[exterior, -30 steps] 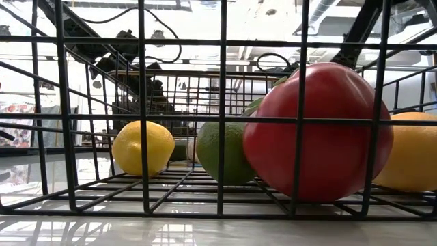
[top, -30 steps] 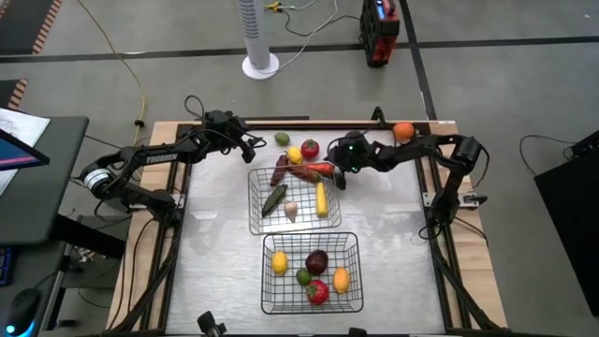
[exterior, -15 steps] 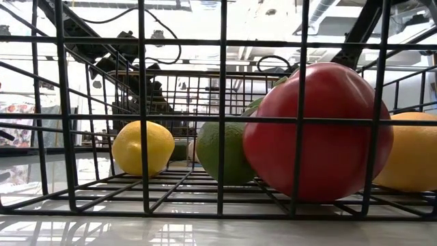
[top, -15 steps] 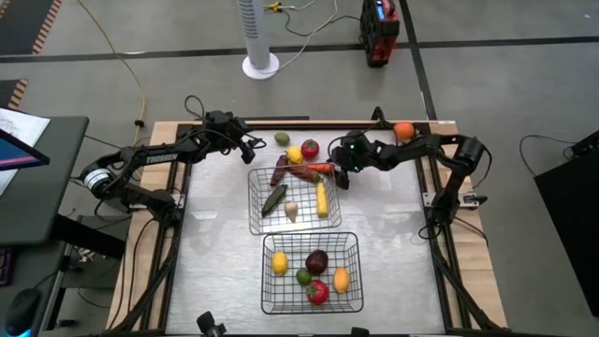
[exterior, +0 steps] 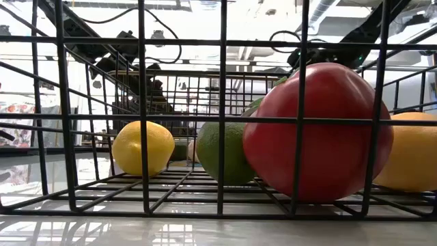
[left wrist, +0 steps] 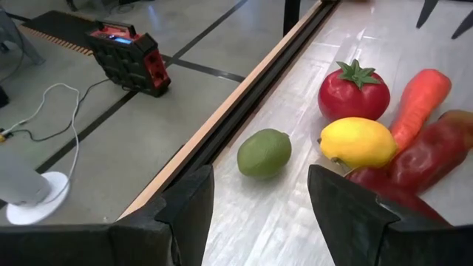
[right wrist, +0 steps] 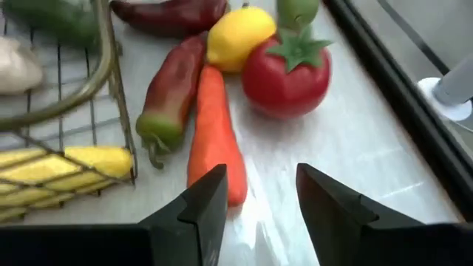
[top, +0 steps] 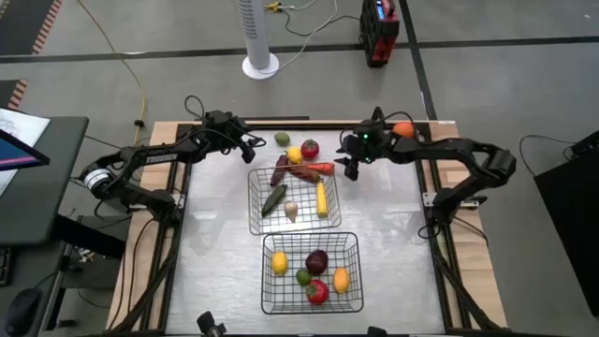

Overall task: Sort produce into baskets
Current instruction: Put the carrot into the top wire basket

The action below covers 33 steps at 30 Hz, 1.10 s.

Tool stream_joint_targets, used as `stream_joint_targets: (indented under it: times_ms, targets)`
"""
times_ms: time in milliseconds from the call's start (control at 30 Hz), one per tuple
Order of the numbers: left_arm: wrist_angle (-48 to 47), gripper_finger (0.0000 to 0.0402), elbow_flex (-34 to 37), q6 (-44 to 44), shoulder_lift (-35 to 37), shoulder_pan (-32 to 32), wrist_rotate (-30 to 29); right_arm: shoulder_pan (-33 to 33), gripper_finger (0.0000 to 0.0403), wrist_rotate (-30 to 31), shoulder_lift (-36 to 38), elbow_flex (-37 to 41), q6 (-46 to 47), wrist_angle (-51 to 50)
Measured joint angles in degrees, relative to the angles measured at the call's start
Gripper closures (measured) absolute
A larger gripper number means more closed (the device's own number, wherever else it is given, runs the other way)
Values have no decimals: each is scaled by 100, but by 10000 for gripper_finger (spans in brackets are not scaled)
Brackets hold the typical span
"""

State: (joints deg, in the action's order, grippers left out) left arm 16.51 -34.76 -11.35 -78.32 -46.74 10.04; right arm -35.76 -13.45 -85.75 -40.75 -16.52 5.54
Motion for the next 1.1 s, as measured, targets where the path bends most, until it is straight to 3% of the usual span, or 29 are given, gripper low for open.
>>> stream_joint_targets:
  times_ms: [133,333,700,933,1100]
  targets:
    - [-2,194,0,13,54,6,11,-5,210,-101,-102,0,12,19]
    - [-114,194,0,28,238,9,20,-137,138,-698,-642,2,140,244]
    - [-207,194,0,27,273,7,16,31,47,-700,-1061,615,240,2243]
    - [-207,194,0,45,273,7,13,122,31,-528,-1543,682,305,2866]
    - [-204,194,0,83,273,36,19,291,37,-60,-1588,673,314,3002]
